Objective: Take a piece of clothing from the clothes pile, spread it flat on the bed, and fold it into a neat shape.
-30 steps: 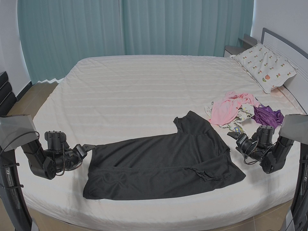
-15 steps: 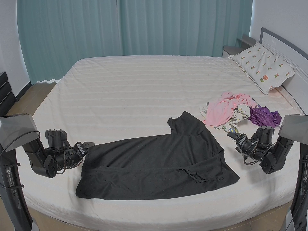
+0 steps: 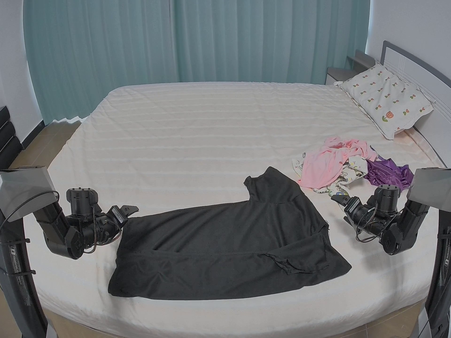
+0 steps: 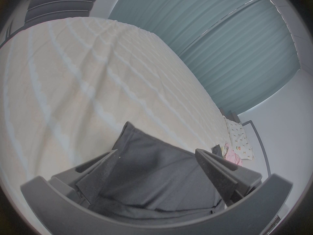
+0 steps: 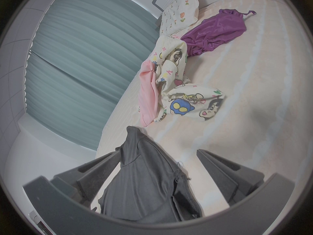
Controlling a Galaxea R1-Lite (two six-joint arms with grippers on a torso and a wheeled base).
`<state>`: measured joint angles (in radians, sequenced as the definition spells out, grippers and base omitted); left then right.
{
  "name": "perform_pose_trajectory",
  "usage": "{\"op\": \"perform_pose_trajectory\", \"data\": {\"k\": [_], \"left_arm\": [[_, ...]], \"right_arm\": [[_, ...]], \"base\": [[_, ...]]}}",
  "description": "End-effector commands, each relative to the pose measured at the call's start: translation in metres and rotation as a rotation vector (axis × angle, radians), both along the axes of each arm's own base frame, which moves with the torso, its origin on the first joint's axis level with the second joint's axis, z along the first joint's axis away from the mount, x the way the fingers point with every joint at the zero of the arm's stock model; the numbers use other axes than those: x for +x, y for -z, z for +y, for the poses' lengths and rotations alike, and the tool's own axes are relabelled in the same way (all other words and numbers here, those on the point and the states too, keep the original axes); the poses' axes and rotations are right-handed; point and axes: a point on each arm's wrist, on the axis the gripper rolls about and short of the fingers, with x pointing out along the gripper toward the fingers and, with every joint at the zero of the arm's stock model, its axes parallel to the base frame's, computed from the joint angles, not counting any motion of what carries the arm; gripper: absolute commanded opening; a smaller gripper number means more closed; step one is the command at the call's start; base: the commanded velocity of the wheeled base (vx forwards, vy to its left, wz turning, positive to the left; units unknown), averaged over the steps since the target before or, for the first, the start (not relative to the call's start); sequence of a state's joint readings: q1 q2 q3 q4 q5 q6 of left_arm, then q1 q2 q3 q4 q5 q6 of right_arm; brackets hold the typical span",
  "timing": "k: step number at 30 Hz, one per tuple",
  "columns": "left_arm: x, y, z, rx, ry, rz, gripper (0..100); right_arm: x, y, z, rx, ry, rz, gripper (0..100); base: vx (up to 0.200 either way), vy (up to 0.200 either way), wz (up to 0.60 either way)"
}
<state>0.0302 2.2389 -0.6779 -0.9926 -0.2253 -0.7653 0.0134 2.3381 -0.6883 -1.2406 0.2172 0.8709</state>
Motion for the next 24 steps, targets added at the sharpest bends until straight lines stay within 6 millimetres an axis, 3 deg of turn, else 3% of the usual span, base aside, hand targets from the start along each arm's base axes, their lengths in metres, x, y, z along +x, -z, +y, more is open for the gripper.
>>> {"op": "perform_pose_trajectory", "data": {"k": [1, 10, 24], "left_arm": [[0.006, 0.000, 0.000, 0.002, -0.001, -0.015, 100], [0.026, 0.014, 0.002, 0.046, -0.051, -0.022, 100], [0.018, 0.032, 0.002, 0.145, 0.004, 0.025, 100]], "right_arm": [[0.000, 0.003, 0.001, -0.001, -0.001, 0.006, 100], [0.000, 0.004, 0.001, -0.001, -0.004, 0.009, 100], [0.000, 0.006, 0.001, -0.002, -0.003, 0.012, 100]], "base": [[0.000, 0.000, 0.00], [0.000, 0.000, 0.00], [0.000, 0.000, 0.00]]}}
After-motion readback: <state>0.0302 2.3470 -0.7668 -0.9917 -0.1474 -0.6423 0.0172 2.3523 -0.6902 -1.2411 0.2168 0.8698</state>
